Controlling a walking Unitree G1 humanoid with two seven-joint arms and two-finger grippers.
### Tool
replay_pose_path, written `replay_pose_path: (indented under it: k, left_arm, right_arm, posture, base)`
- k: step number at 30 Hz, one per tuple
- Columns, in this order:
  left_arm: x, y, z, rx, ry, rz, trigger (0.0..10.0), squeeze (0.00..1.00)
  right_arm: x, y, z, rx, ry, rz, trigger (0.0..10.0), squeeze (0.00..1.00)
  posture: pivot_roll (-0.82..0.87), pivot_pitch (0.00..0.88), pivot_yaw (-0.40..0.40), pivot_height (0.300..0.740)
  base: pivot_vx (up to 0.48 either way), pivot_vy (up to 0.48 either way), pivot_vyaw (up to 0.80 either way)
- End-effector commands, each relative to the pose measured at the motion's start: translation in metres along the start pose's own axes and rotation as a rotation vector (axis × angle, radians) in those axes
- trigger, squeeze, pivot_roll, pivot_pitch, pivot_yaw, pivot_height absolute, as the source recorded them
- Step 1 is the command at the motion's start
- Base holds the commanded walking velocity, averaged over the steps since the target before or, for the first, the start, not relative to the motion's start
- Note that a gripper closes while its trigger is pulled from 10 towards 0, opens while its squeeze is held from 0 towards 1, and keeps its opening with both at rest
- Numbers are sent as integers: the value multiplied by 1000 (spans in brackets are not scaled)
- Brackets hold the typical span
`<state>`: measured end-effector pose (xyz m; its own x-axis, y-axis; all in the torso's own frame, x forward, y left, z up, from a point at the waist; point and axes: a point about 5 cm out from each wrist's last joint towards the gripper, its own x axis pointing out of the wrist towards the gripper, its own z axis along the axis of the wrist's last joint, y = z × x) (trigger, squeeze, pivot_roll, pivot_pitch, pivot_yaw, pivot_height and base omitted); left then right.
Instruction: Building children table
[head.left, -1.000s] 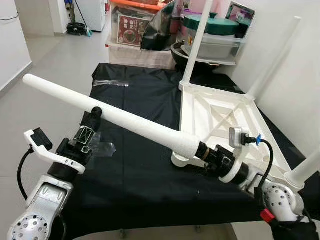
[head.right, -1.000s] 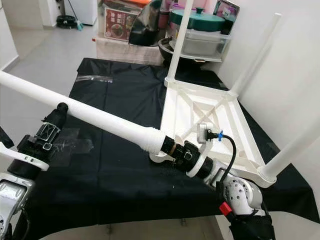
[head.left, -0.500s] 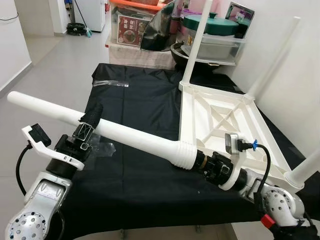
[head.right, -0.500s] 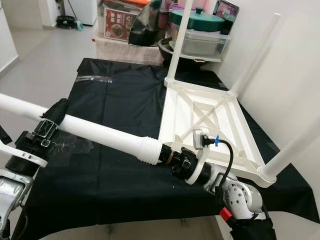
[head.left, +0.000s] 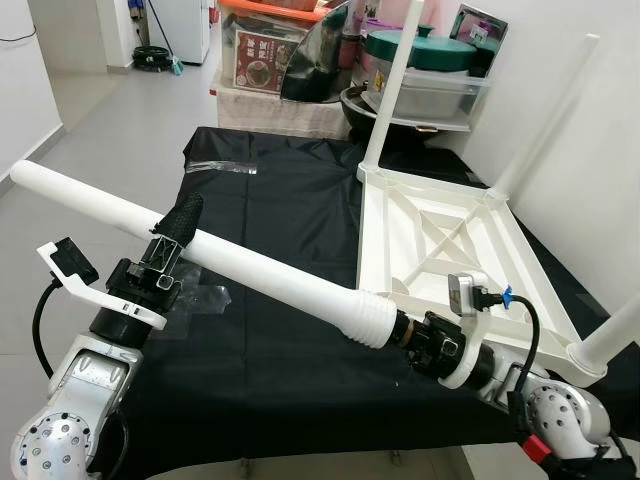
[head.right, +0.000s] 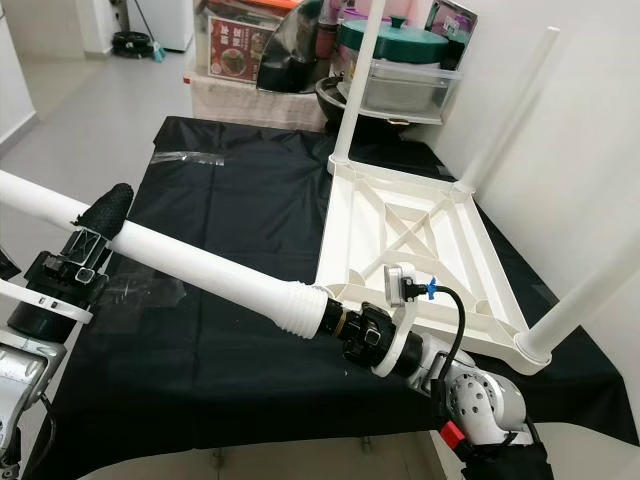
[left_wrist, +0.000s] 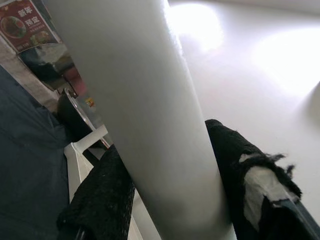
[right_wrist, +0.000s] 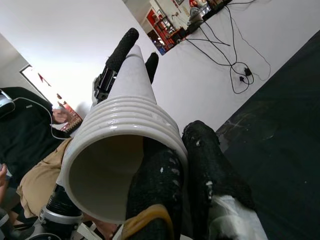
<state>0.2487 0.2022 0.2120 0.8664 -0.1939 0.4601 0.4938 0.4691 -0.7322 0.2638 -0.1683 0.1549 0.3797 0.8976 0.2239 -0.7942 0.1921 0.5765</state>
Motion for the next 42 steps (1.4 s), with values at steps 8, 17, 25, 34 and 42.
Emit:
replay_pose_path:
  k: [8,17,25,34,42]
  left_arm:
    - [4,3,16,95,-19,32,0,0]
    - [11,2,26,100,-65,38,0,0]
    - [14,-5,41,143,-75,4,980,0]
    - [30,-14,39,171,31,-99,3961,0]
    - [50,-25,21,199,182,-207,10000,0]
  right_arm:
    - [1,-16,8,-79,47,-141,10000,1000]
    - [-9,-13,13,-2,-38,-71,10000,1000]
    - [-51,-41,14,-181,165,-311,10000,1000]
    - [-30,-14,83,-503,210,-222,10000,1000]
    - [38,28,93,-681,254,85,10000,1000]
  posture:
    - [62,0,-141,740]
    - [62,0,-146,740]
    - [64,0,-144,740]
    - [48,0,-125,740]
    - [53,0,-112,740]
  base:
    - [0,0,0]
    - [0,0,0]
    - [0,0,0]
    - [0,0,0]
    - [0,0,0]
